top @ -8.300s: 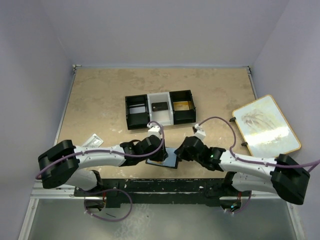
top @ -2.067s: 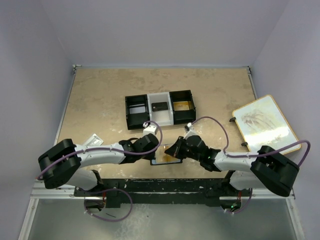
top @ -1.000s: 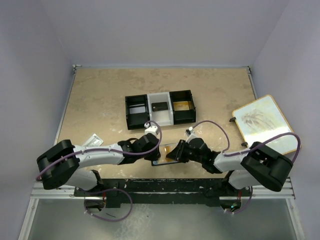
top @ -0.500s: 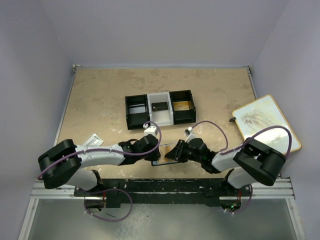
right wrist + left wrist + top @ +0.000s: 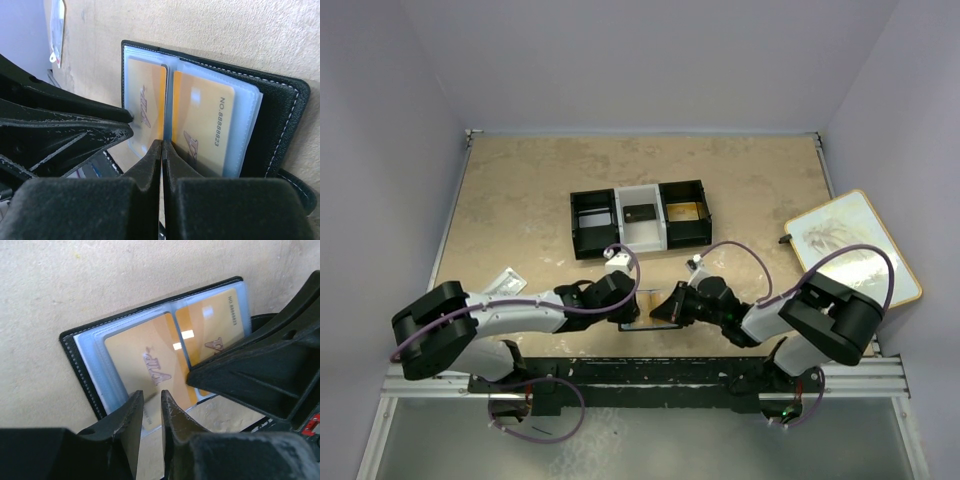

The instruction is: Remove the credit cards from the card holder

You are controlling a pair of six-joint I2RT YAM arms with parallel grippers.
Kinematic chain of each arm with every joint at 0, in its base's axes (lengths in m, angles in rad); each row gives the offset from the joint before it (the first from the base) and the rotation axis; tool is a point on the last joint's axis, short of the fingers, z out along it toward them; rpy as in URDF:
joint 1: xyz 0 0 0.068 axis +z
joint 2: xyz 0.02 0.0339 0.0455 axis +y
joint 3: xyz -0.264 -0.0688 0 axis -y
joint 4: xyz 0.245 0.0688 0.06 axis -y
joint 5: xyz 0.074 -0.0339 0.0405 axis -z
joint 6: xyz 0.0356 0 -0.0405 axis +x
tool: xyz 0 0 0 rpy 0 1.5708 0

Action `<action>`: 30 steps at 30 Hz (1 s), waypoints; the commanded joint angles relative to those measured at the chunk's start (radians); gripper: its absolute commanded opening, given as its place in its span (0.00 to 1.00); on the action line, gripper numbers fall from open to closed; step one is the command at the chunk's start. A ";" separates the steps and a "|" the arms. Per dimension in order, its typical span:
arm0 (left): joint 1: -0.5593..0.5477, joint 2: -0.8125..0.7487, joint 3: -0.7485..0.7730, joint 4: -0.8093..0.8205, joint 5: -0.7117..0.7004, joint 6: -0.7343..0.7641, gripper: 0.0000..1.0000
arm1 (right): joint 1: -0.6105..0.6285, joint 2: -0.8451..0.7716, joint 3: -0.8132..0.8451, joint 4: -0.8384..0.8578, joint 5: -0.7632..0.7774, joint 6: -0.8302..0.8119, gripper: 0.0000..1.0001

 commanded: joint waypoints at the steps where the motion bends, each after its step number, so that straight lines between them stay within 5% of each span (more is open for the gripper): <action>1: -0.004 -0.052 -0.004 -0.113 -0.056 0.003 0.21 | 0.004 -0.050 -0.018 0.000 0.030 0.027 0.00; 14: -0.011 -0.017 -0.011 -0.036 0.004 0.012 0.14 | 0.004 -0.056 -0.029 0.000 0.037 0.039 0.00; 30: -0.047 0.095 0.012 -0.199 -0.116 0.012 0.04 | -0.020 -0.192 -0.095 -0.068 0.094 0.085 0.00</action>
